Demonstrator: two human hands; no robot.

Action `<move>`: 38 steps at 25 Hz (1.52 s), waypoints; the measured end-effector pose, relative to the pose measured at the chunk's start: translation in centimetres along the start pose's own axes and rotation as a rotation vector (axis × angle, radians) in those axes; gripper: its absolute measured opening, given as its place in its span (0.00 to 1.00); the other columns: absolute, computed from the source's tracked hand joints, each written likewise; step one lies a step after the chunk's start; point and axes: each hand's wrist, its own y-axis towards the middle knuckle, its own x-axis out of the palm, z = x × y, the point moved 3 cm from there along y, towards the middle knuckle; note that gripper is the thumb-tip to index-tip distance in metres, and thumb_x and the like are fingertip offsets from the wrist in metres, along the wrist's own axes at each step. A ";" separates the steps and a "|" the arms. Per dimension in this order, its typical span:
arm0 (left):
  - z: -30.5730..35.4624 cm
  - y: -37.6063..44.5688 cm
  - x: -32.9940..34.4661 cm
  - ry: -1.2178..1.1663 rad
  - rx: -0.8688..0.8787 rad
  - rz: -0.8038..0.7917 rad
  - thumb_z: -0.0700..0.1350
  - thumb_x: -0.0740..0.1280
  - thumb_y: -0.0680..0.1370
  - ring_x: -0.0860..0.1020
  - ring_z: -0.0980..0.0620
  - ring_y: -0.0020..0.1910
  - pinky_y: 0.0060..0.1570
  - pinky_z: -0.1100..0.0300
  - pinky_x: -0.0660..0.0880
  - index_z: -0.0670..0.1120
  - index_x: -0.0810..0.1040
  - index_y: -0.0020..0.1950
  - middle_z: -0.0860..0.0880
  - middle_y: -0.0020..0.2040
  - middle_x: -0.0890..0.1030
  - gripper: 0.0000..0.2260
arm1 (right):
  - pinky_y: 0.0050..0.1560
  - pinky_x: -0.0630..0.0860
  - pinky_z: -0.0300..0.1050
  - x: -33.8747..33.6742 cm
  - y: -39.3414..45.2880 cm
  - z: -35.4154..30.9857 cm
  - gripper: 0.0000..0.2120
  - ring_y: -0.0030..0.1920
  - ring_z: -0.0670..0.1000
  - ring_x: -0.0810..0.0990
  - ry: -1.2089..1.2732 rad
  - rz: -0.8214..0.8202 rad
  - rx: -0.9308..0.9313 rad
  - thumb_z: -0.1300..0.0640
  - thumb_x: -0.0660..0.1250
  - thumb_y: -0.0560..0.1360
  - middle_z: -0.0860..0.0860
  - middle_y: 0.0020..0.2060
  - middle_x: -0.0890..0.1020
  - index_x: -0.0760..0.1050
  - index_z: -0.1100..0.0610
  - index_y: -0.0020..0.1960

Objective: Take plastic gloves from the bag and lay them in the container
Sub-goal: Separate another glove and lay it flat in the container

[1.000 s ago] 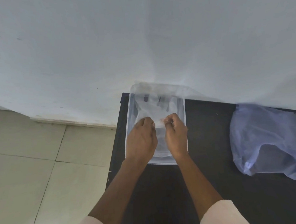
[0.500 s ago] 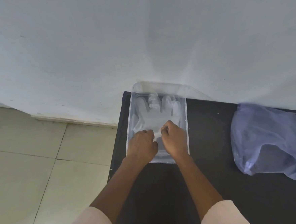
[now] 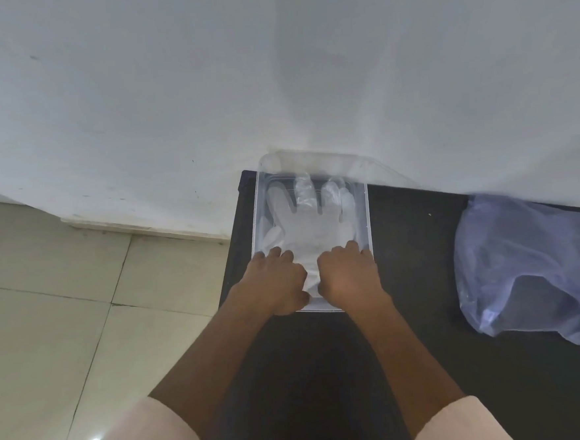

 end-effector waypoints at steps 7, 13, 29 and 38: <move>-4.0 -2.3 -3.3 -0.393 -0.014 0.626 0.50 0.65 0.76 0.71 0.48 0.69 0.66 0.42 0.68 0.57 0.81 0.58 0.50 0.67 0.77 0.12 | 0.48 0.72 0.44 -1.2 4.6 -0.7 0.10 0.51 0.53 0.79 0.707 0.209 0.051 0.58 0.65 0.75 0.52 0.53 0.81 0.77 0.55 0.56; -7.6 -0.1 -3.9 -0.849 -0.184 0.898 0.39 0.65 0.76 0.78 0.48 0.52 0.49 0.51 0.76 0.48 0.82 0.52 0.47 0.52 0.82 0.09 | 0.47 0.75 0.45 -0.2 9.6 -1.9 0.09 0.45 0.56 0.82 0.851 -0.004 0.072 0.59 0.63 0.75 0.60 0.40 0.85 0.77 0.65 0.46; -7.7 0.6 -4.1 -0.929 -0.173 0.985 0.41 0.68 0.75 0.75 0.65 0.46 0.50 0.57 0.76 0.52 0.81 0.49 0.54 0.48 0.79 0.08 | 0.42 0.72 0.39 -0.1 11.2 -2.8 0.12 0.39 0.50 0.80 0.919 0.145 -0.006 0.54 0.72 0.72 0.51 0.41 0.81 0.78 0.59 0.52; -7.2 -0.1 -4.9 -0.974 -0.113 1.016 0.41 0.68 0.74 0.76 0.64 0.48 0.51 0.58 0.75 0.52 0.81 0.49 0.56 0.47 0.79 0.07 | 0.45 0.72 0.40 1.4 9.6 -3.6 0.09 0.47 0.51 0.80 0.970 0.239 0.152 0.61 0.60 0.76 0.53 0.48 0.84 0.79 0.59 0.50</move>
